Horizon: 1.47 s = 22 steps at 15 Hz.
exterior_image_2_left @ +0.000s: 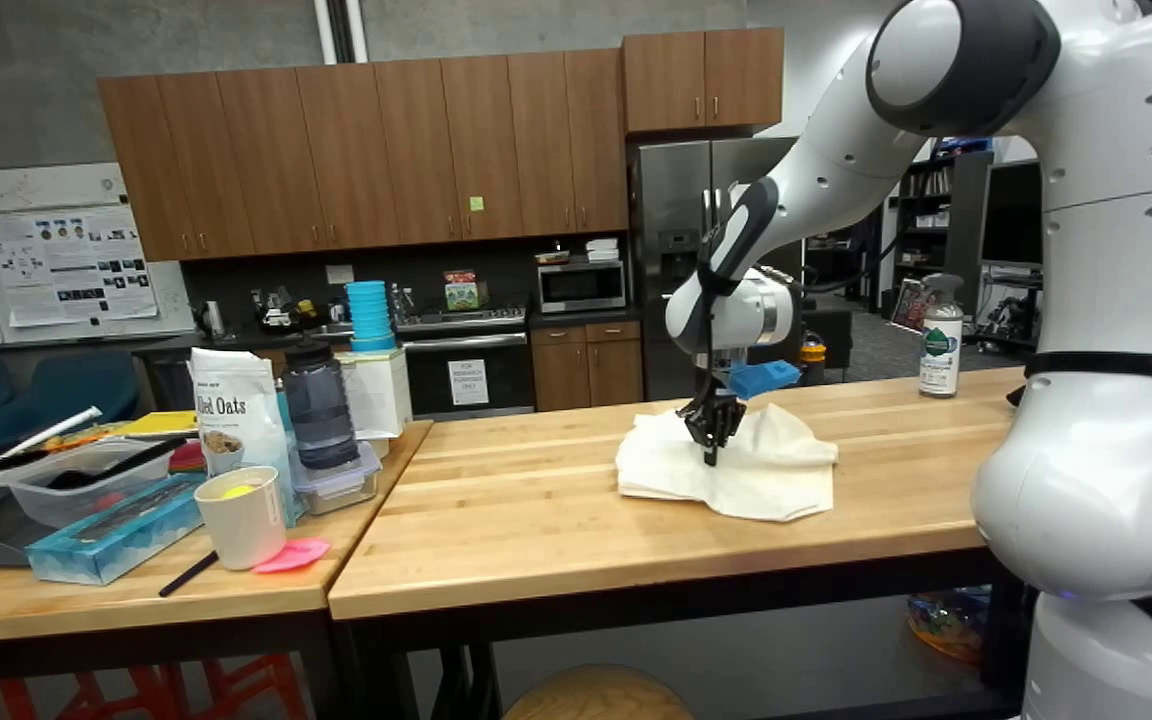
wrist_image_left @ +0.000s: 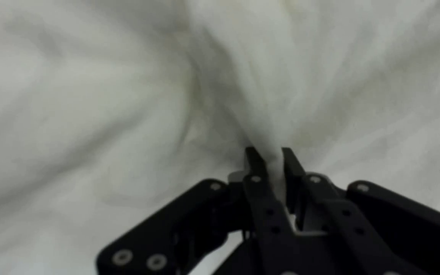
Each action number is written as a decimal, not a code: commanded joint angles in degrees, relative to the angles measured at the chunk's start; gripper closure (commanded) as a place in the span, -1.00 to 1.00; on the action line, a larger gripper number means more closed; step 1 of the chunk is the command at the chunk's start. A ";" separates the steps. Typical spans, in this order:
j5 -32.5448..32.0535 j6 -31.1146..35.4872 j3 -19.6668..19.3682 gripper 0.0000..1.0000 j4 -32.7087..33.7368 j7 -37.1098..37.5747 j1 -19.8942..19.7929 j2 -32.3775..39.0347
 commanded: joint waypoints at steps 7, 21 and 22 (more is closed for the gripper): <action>-1.16 -0.41 -0.61 0.98 0.28 5.41 -0.17 -1.38; -12.47 1.33 -3.19 0.98 6.98 20.99 -0.06 -4.34; -13.42 2.45 -3.33 0.98 7.06 22.14 -0.05 -4.32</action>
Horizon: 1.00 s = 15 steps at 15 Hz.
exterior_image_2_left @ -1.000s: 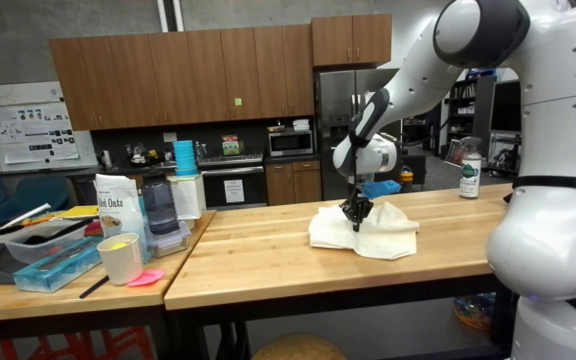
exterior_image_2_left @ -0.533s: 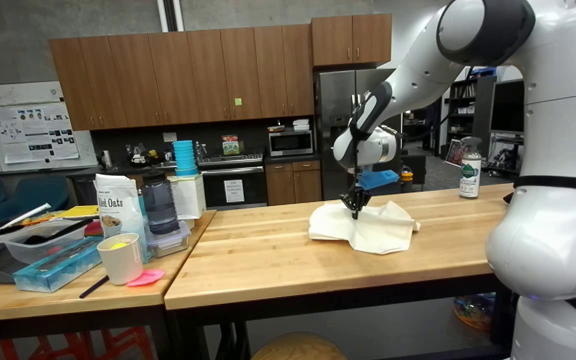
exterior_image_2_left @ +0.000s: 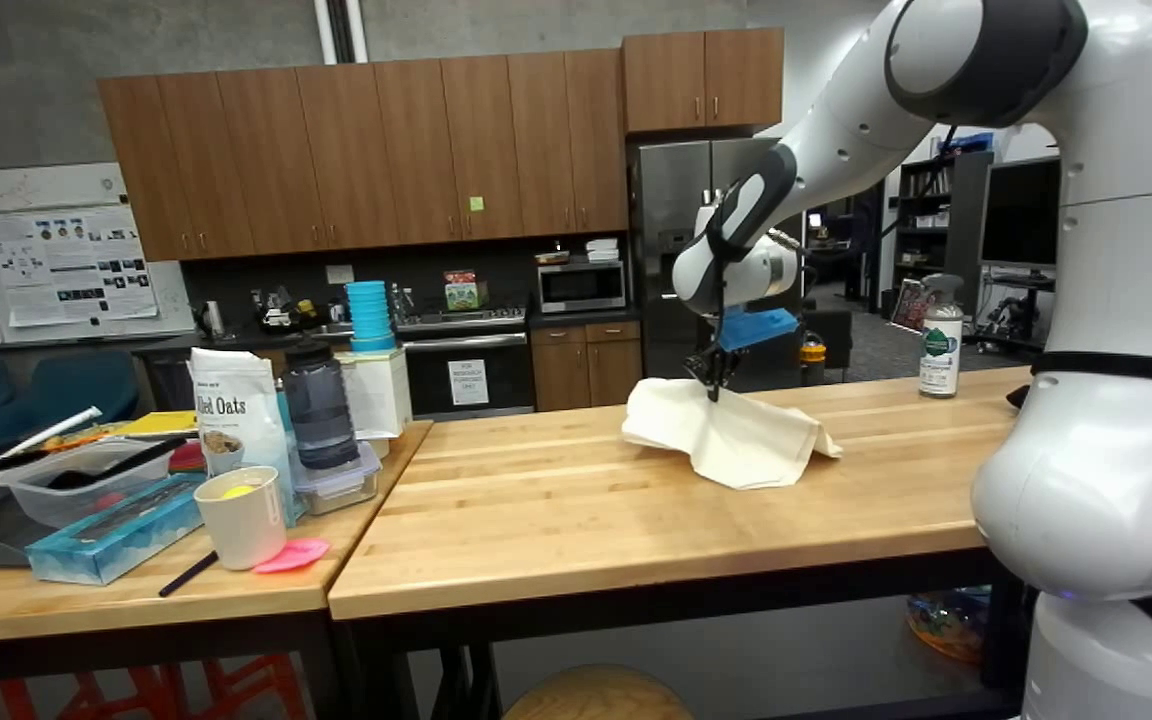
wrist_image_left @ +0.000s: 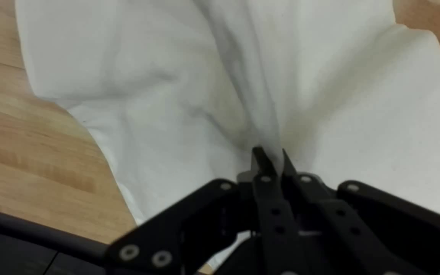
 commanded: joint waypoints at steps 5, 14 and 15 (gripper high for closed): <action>-8.41 6.06 -1.43 0.98 0.19 9.57 0.02 -1.39; -16.13 12.42 -2.48 0.98 -0.41 17.73 0.18 -1.50; -17.26 12.95 -2.64 0.98 -0.47 18.94 0.20 -1.51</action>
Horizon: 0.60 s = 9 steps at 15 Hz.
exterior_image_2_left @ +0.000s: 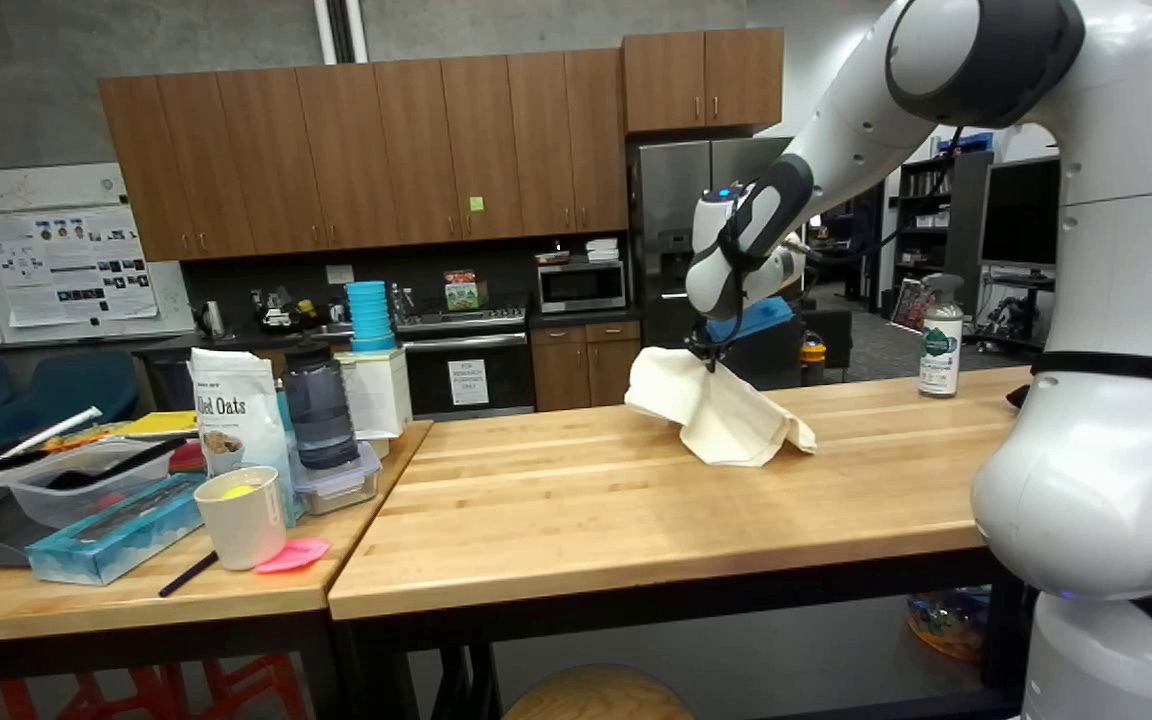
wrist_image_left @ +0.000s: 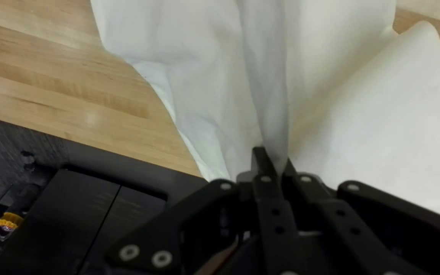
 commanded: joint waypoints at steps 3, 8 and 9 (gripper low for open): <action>-7.60 2.98 -1.67 0.98 -1.47 7.33 0.20 -1.82; -17.05 5.48 -2.89 0.98 -2.38 15.13 -0.20 -2.68; -13.01 3.72 -1.88 0.90 -0.45 11.90 0.00 -0.15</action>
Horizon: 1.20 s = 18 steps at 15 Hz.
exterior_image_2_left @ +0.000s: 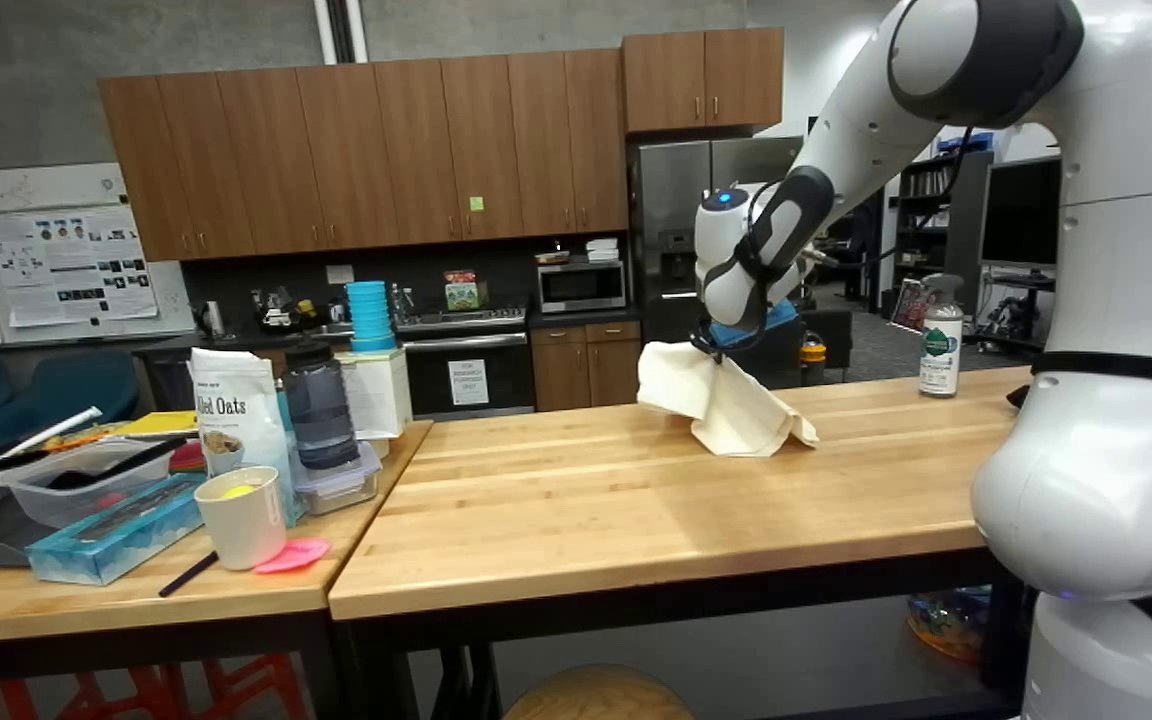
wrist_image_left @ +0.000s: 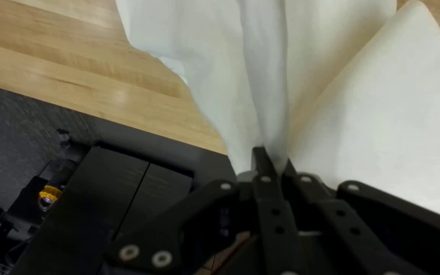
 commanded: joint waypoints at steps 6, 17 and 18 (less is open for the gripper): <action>-2.26 0.88 -0.66 0.90 -0.50 1.81 0.01 -0.61; -2.26 0.97 -0.67 0.90 -0.56 1.81 0.01 -0.62; -2.26 0.98 -0.67 0.90 -0.56 1.82 0.01 -0.62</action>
